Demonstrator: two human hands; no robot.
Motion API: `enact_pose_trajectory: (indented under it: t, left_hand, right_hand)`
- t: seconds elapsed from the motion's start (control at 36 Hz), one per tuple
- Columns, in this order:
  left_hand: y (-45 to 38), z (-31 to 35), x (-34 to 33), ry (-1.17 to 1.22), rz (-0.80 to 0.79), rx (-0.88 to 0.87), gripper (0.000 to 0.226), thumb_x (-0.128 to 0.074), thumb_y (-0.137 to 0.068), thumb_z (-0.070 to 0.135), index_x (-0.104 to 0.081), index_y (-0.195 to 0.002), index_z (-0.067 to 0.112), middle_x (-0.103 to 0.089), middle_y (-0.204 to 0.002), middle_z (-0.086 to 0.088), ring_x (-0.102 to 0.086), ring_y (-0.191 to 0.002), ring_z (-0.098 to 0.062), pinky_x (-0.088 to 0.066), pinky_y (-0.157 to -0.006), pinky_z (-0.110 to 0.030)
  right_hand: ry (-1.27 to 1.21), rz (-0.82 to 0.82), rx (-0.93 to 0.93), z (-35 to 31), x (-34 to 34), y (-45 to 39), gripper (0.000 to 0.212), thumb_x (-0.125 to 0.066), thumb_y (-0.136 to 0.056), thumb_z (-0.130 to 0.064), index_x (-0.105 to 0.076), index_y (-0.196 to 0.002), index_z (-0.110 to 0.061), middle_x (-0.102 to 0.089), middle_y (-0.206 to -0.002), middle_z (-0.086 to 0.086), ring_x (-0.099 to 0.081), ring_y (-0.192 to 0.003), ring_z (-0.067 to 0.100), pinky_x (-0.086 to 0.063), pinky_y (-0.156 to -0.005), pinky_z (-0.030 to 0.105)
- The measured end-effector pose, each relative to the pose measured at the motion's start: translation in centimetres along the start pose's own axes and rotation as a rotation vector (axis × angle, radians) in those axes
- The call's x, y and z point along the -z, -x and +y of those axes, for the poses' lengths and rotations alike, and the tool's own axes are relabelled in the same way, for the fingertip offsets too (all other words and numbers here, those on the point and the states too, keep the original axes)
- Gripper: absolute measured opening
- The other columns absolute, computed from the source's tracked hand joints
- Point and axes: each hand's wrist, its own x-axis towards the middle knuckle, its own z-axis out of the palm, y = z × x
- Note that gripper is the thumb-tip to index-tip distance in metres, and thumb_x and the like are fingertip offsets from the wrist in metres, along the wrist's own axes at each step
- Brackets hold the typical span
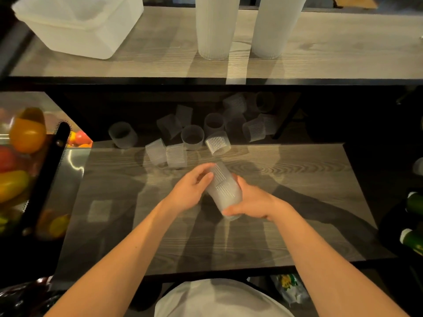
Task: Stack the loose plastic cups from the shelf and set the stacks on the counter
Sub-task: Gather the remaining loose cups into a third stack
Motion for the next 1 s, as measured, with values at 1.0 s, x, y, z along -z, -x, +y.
enact_pose_trajectory:
  t: [1.0]
  left_hand:
    - [0.1,-0.9,5.3,0.167,-0.141,0.092,0.08,-0.078,-0.07,0.048,-0.043,-0.14,0.033,-0.063,-0.123,0.003,-0.06,-0.114,-0.012,-0.047,-0.101,-0.032]
  right_hand:
    - [0.178,-0.008,0.001,-3.1,0.2,0.1,0.115,-0.086,-0.074,-0.027,-0.009,-0.159,-0.035,-0.038,-0.154,-0.001,-0.045,-0.131,0.018,-0.044,-0.095,0.028]
